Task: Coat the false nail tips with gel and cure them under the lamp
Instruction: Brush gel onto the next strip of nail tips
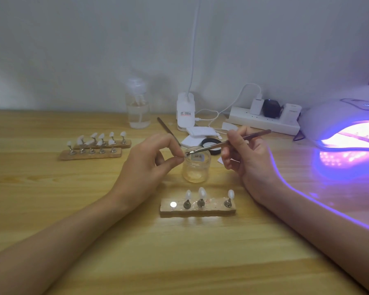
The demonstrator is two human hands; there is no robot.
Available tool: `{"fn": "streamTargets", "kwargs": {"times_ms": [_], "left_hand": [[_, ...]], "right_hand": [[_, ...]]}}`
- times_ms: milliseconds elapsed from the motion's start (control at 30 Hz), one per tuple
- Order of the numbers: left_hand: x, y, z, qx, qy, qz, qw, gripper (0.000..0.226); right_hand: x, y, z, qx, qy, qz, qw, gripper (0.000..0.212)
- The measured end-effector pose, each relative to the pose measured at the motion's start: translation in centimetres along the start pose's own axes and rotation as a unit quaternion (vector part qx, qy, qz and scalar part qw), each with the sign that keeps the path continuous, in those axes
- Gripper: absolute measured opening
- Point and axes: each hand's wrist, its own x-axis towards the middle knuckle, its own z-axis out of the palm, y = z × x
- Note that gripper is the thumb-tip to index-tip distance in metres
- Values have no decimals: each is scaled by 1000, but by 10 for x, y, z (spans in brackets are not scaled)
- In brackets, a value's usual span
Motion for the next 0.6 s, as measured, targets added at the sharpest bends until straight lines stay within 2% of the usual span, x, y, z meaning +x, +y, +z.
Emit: {"fn": "streamTargets", "kwargs": {"times_ms": [100, 267, 400, 600], "left_hand": [[0, 0, 0, 2, 2, 1, 1000, 21], [0, 2, 0, -3, 2, 4, 1000, 21], [0, 2, 0, -2, 3, -2, 1000, 21], [-1, 2, -1, -1, 4, -10, 1000, 22]], "right_hand": [[1, 1, -2, 2, 32, 2, 999, 27], [1, 1, -2, 5, -6, -7, 1000, 27], [1, 1, -3, -3, 30, -5, 1000, 27], [-1, 0, -1, -10, -4, -20, 1000, 25]]}}
